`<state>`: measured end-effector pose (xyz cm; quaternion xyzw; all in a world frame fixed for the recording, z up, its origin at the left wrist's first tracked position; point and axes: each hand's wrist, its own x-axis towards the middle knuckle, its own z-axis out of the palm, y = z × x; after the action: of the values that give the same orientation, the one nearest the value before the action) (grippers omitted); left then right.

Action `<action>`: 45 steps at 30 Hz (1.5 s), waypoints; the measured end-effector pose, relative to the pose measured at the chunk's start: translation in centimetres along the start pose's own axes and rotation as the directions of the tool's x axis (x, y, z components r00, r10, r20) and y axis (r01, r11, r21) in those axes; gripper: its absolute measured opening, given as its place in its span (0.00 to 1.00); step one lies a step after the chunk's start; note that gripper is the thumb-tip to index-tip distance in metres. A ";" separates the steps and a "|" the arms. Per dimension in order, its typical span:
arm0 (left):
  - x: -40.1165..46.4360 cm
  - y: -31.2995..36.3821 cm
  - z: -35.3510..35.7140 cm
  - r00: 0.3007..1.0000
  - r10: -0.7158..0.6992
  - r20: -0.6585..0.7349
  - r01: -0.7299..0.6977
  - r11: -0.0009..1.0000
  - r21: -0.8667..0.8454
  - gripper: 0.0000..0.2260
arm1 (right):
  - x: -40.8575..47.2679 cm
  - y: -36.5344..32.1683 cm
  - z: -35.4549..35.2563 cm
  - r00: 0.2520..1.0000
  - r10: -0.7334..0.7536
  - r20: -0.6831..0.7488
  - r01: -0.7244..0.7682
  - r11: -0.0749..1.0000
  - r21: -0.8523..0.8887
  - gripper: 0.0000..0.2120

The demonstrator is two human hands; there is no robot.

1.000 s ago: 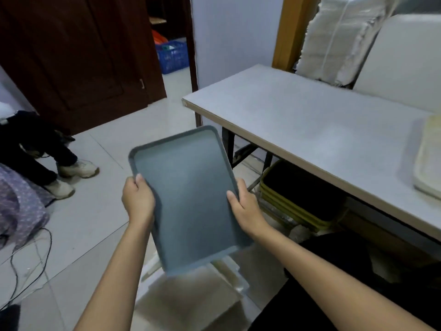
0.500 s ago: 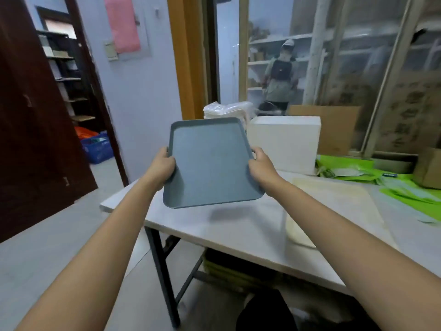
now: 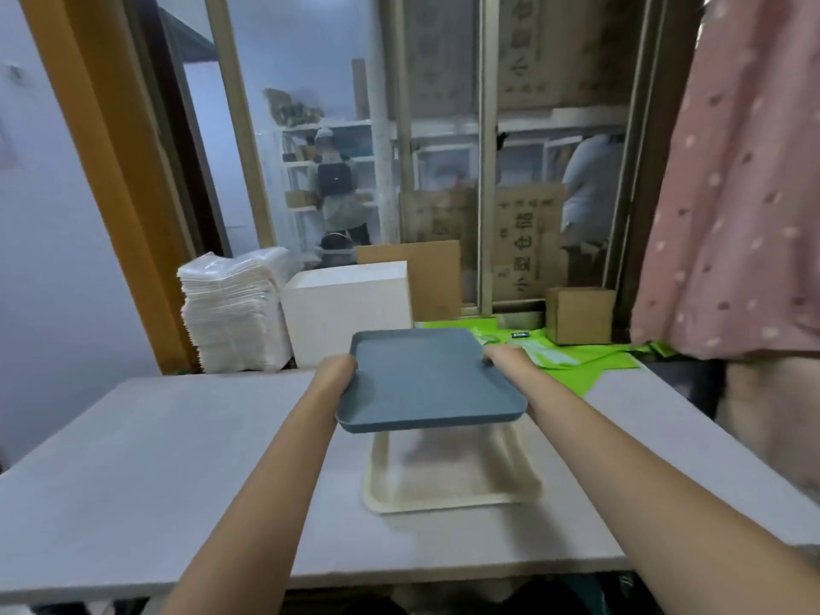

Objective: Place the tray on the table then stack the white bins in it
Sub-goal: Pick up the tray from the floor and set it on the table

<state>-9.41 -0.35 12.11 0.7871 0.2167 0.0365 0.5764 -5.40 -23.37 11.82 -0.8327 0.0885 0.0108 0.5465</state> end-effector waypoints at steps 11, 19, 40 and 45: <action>3.6 -6.7 4.8 0.996 -0.077 0.043 0.066 0.975 0.210 0.05 | 2.3 7.6 0.2 0.964 0.267 0.024 -0.267 0.962 0.047 0.11; 4.1 -9.5 5.9 0.997 -0.069 0.021 0.066 0.990 0.126 0.08 | 2.6 10.5 1.3 0.976 0.214 -0.035 -0.210 0.974 0.086 0.09; 4.8 -11.9 6.4 0.989 0.103 -0.109 -0.036 0.870 0.492 0.08 | 3.6 13.6 2.5 0.956 0.271 -0.116 -0.250 0.953 0.169 0.11; 4.7 -11.8 6.2 0.988 0.122 -0.096 -0.057 0.861 0.506 0.09 | 3.2 13.3 2.5 0.957 0.251 -0.145 -0.229 0.961 0.155 0.09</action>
<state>-6.82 -1.18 -1.74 0.9151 0.2175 0.0549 0.3351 -4.15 -26.71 -1.66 -0.7744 0.2341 0.0031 0.5878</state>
